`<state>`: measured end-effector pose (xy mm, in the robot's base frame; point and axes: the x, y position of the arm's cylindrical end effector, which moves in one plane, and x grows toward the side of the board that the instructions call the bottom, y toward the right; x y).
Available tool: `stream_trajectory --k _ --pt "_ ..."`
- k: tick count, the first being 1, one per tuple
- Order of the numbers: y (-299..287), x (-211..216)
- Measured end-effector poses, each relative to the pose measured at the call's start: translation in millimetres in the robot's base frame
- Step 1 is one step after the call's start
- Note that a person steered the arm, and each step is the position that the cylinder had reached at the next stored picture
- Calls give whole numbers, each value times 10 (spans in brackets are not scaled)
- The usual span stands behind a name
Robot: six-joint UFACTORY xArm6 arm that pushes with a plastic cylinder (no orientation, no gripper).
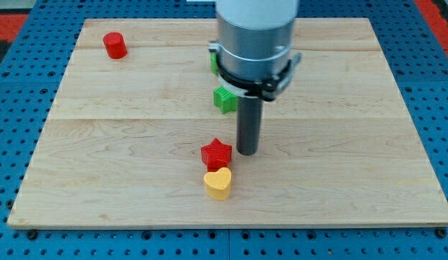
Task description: Push the red star towards bottom left
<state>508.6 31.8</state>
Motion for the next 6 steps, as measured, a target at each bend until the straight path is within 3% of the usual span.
stream_trajectory --k 2,3,4,5,6 --pt "-1023 286" --pt "-847 454" --pt "-1637 488" --pt "-2211 124" --pt "-2302 354"
